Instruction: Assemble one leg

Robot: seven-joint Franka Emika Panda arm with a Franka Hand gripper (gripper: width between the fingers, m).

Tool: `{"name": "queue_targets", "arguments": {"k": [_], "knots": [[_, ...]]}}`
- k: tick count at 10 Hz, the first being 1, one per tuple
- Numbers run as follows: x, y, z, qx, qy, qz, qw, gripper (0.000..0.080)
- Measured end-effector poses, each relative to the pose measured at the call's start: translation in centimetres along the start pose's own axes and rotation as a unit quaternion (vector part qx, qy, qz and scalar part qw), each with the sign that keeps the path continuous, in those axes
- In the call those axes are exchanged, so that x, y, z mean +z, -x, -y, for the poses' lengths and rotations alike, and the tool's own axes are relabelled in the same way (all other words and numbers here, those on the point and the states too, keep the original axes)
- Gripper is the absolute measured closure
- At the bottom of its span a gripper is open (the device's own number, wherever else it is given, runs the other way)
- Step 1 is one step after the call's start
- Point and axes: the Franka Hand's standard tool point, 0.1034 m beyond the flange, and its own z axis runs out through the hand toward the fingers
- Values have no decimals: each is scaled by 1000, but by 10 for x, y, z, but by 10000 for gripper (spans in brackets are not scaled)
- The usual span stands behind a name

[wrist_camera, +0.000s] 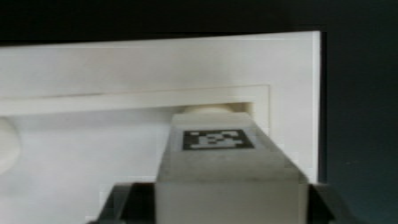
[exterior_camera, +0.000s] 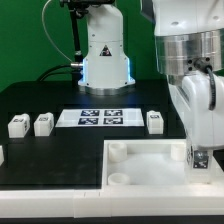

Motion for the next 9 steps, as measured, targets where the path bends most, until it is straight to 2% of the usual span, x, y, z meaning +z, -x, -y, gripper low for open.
{"name": "queue_targets", "arguments": {"k": [1, 2, 3, 4, 5, 7, 9], "knots": [[1, 0, 0, -37, 0, 0, 999, 421], [1, 0, -1, -56, 2, -1, 998, 421], [1, 1, -2, -143, 4, -2, 990, 253], [1, 0, 1, -275, -4, -7, 961, 168], [1, 0, 3, -377, -9, -11, 926, 168], [1, -1, 3, -436, -8, -12, 900, 150], [1, -2, 3, -540, -5, -15, 841, 150]]}}
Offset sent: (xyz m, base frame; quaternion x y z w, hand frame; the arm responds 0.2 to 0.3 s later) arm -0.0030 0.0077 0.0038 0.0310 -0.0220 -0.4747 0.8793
